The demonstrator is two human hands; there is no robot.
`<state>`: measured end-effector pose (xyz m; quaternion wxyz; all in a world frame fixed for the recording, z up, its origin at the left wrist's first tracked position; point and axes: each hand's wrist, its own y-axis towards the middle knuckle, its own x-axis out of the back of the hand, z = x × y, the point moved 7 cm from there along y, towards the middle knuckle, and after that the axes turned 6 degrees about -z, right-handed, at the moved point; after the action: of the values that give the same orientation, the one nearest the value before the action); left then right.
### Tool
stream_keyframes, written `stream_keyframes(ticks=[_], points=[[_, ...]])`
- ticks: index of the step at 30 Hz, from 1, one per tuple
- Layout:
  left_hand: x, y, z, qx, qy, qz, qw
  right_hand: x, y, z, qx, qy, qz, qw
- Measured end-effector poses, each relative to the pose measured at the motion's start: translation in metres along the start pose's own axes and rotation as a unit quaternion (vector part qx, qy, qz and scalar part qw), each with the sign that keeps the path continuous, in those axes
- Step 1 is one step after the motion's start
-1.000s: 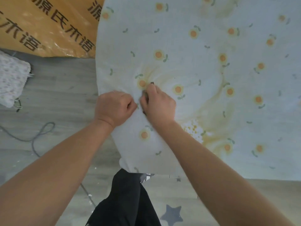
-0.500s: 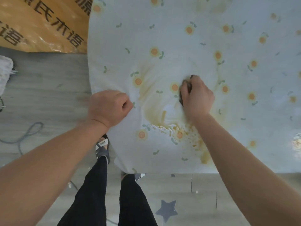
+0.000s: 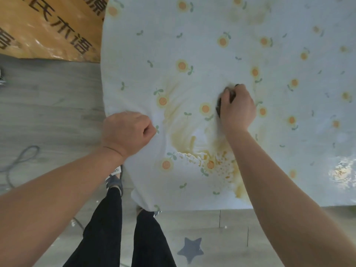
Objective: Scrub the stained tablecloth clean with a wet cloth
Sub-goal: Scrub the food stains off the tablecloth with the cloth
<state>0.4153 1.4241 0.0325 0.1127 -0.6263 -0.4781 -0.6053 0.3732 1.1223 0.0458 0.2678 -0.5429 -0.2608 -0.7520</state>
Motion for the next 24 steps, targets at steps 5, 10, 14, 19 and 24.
stream_keyframes(ticks=[5,10,14,19,24], points=[[-0.001,-0.001,0.002,0.004,-0.018,0.014,1.000,0.006,-0.054,0.015,0.091,0.027,0.034,0.995],[-0.003,-0.002,0.003,-0.004,0.012,0.003,1.000,-0.007,0.037,0.036,0.005,0.006,0.003,1.000],[-0.002,-0.003,0.002,-0.012,0.011,-0.019,1.000,-0.021,-0.004,0.073,0.091,0.047,0.026,0.994],[-0.002,-0.001,0.002,-0.014,0.018,-0.013,1.000,-0.016,-0.004,0.067,0.187,0.031,0.022,0.982],[-0.004,-0.003,0.002,-0.015,-0.006,-0.004,1.000,-0.018,0.017,0.066,0.092,0.016,0.023,0.995]])
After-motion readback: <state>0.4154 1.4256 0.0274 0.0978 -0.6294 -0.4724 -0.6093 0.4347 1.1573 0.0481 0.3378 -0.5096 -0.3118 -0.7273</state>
